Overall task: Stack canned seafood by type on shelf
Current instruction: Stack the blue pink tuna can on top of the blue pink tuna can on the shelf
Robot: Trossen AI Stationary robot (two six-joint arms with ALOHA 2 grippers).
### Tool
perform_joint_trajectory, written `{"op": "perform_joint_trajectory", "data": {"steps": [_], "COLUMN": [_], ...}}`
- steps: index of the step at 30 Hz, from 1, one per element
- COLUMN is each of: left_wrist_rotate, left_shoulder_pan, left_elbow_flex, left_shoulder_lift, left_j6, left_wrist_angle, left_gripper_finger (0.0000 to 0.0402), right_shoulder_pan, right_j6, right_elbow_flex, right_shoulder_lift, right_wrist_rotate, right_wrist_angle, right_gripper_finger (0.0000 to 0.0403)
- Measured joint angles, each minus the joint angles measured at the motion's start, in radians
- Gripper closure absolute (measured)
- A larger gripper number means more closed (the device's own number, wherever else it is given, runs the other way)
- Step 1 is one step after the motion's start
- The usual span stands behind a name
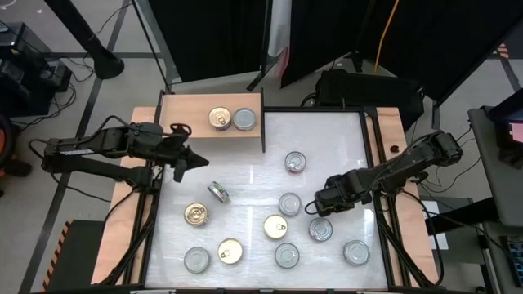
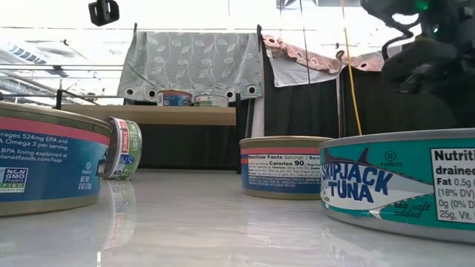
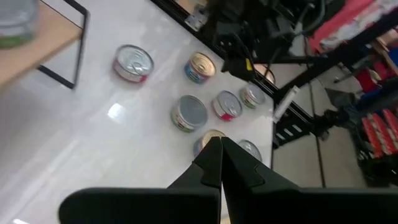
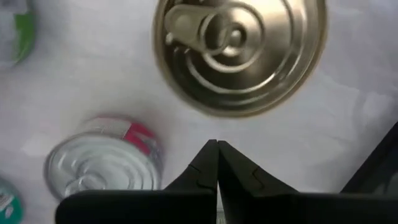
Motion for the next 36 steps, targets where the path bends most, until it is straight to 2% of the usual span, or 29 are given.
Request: {"op": "perform_joint_trajectory", "data": {"steps": [16,25,36], "left_wrist_rotate": [-0.046,-0.047,-0.047], "left_shoulder_pan": [0.0,0.0,0.0], "left_elbow_flex": [0.0,0.0,0.0], "left_shoulder_lift": [0.0,0.0,0.0], "left_j6": [0.0,-0.003,-0.002], "left_wrist_angle": [0.0,0.0,-0.005], "left_gripper_finger": [0.04,0.04,0.04], "right_shoulder_pan": [-0.001,0.0,0.0], "right_j6": [-0.01,0.005,0.009], "right_elbow_flex": [-0.013,-0.077,-0.077], "right_shoulder_lift": [0.0,0.0,-0.016], "right_wrist_rotate": [0.038,0.02,0.01], "right_wrist_angle": [0.007,0.057,0.137], "right_gripper_finger": [0.0403,0.0403,0.0403]}}
